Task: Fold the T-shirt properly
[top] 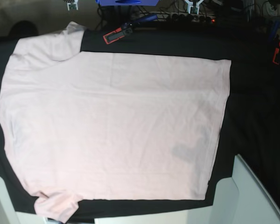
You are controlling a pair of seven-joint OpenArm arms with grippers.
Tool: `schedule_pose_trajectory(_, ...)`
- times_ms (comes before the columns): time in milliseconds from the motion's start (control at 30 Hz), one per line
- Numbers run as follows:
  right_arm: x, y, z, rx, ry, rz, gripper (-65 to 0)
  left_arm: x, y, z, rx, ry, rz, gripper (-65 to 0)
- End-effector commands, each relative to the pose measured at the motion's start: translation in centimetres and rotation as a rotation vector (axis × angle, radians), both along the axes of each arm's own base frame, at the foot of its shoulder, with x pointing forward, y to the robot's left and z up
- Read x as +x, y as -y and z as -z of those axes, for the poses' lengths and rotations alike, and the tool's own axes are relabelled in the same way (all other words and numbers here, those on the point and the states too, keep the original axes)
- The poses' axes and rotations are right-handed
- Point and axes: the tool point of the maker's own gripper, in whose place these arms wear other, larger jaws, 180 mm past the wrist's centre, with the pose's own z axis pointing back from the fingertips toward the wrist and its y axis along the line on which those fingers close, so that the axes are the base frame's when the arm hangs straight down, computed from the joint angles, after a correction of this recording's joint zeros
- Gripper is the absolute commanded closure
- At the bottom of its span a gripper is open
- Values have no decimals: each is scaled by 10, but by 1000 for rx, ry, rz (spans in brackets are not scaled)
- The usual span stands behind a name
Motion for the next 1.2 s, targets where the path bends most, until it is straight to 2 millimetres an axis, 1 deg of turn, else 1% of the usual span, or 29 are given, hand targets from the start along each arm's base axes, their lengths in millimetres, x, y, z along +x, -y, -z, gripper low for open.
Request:
schedule_pose_trajectory(0, -5, 1, -1, -2, -5, -3, -54, -2, -2, -1, 2, 3, 3, 0)
schedule_pose_trajectory(233, -5, 1, -1, -2, -5, -3, -54, 0, -2, -1, 2, 6, 3, 0)
schedule_pose_trajectory(267, -5, 1, -1, -2, -5, -3, -54, 0, -2, -1, 2, 6, 3, -20)
schedule_pose_trajectory(300, -5, 1, -1, -2, -5, -3, -54, 0, -2, -1, 2, 6, 3, -59)
schedule_pose_trajectory(333, -5, 1, -1, -2, -5, -3, -54, 0, -2, -1, 2, 6, 3, -126)
schedule_pose_trajectory(400, -5, 1, -1, -2, -5, -3, -54, -2, -2, -1, 2, 3, 3, -307)
schedule_pose_trajectory(433, -5, 1, -1, -2, -5, -3, -54, -3, -2, -1, 2, 1, 3, -364)
schedule_pose_trajectory(467, -5, 1, -1, -2, -5, -3, -54, -4, -2, -1, 2, 0, 3, -383)
schedule_pose_trajectory(533, -5, 1, -1, -2, -5, -3, -54, -4, -2, -1, 1, 0, 3, -370)
schedule_pose_trajectory(567, -5, 1, -1, -2, -5, -3, -54, 0, -2, -1, 2, 10, 4, -358)
schedule_pose_trajectory(600, -5, 1, -1, -2, -5, -3, -54, 4, -3, -1, 3, 21, 6, -339)
schedule_pose_trajectory(633, -5, 1, -1, -2, -5, -3, -54, 2, -3, -2, 3, 21, 6, -311)
schedule_pose_trajectory(667, -5, 1, -1, -2, -5, -3, -54, 1, -4, -2, 5, 22, 8, -252)
schedule_pose_trajectory(700, -5, 1, -1, -2, -5, -3, -54, -1, -4, -2, 5, 18, 8, -163)
schedule_pose_trajectory(733, -5, 1, -1, -2, -5, -3, -54, -1, -4, -2, 5, 16, 8, -34)
schedule_pose_trajectory(767, -5, 1, -1, -2, -5, -3, -54, -2, -5, -3, 7, 15, 8, 0)
schedule_pose_trajectory(900, -5, 1, -1, -2, -5, -3, -54, -1, -5, -3, 7, 19, 9, -17)
schedule_pose_trajectory(967, -5, 1, -1, -2, -5, -3, -54, 3, -5, -3, 8, 30, 10, -24)
schedule_pose_trajectory(1000, -5, 1, -1, -2, -5, -3, -54, 5, -5, -3, 7, 36, 11, -39)
schedule_pose_trajectory(1033, -5, 1, -1, -2, -5, -3, -54, 6, -5, -3, 7, 39, 9, -74)
schedule_pose_trajectory(1100, -5, 1, -1, -2, -5, -3, -54, 7, -4, -3, 6, 41, 9, -193)
schedule_pose_trajectory(1133, -5, 1, -1, -2, -5, -3, -54, 7, -4, -3, 6, 42, 9, -240)
schedule_pose_trajectory(1167, -5, 1, -1, -2, -5, -3, -54, 8, -3, -3, 5, 44, 9, -272)
